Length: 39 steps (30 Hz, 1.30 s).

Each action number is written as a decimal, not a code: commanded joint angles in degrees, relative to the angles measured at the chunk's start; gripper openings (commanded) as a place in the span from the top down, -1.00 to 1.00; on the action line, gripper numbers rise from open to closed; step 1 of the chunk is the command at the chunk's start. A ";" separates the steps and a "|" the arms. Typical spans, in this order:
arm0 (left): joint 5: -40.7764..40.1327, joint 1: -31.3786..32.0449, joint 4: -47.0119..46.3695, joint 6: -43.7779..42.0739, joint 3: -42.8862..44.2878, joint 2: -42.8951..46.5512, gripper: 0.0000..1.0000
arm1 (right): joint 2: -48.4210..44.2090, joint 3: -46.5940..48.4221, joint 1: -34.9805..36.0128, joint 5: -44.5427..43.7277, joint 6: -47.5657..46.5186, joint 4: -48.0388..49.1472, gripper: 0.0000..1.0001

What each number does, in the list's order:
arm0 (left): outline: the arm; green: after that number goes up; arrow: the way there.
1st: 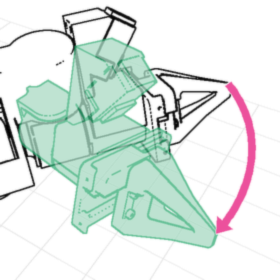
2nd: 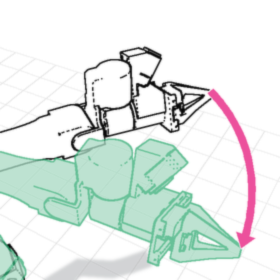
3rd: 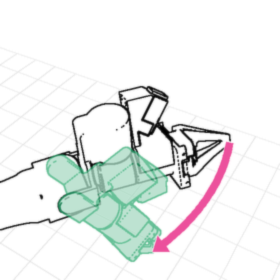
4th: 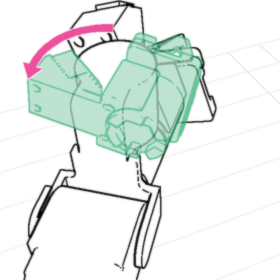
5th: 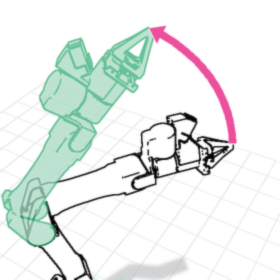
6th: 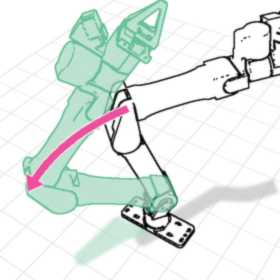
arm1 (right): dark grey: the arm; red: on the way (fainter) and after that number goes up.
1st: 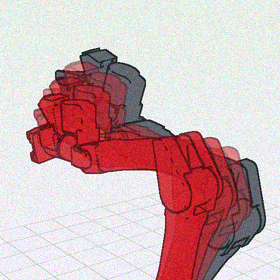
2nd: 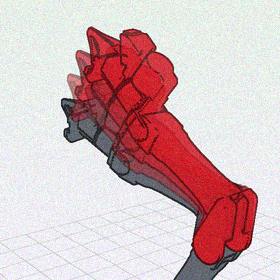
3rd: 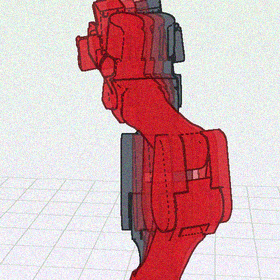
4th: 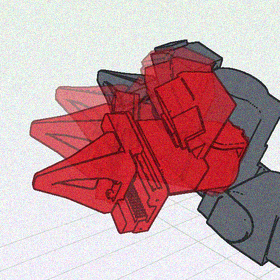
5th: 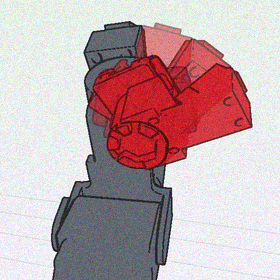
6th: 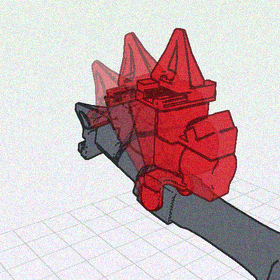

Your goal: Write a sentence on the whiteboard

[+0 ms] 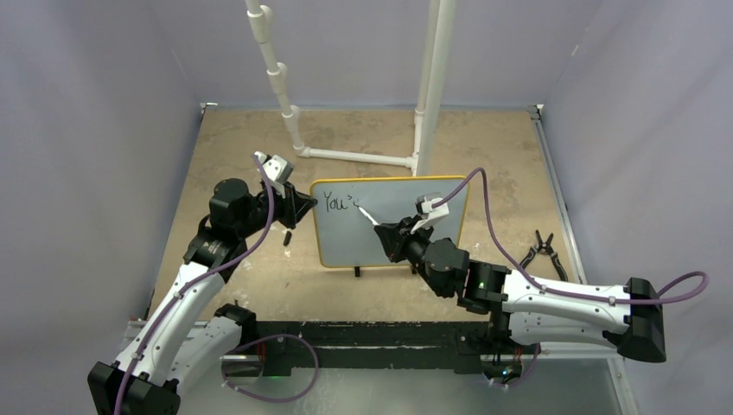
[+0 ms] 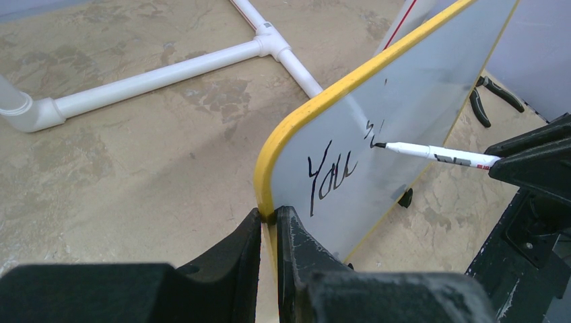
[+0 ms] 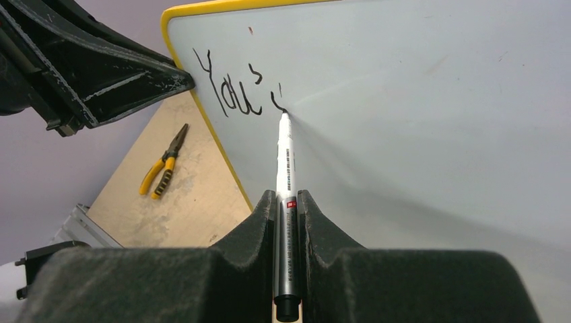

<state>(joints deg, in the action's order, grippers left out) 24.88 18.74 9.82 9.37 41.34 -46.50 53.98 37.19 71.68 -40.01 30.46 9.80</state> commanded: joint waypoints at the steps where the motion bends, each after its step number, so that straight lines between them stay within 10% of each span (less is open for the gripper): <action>1: 2.44 -0.02 -1.39 -0.38 -0.46 0.17 1.00 | -0.64 0.54 -0.22 -3.53 1.27 -2.83 1.00; 39: 2.19 -0.02 -1.30 -0.44 -0.47 0.18 1.00 | -1.47 0.00 -0.22 -7.82 1.18 0.61 1.00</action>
<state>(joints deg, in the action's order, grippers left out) 24.84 18.70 9.82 9.37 41.34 -46.50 53.91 37.15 71.99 -41.93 31.48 10.33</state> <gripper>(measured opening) 0.114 0.142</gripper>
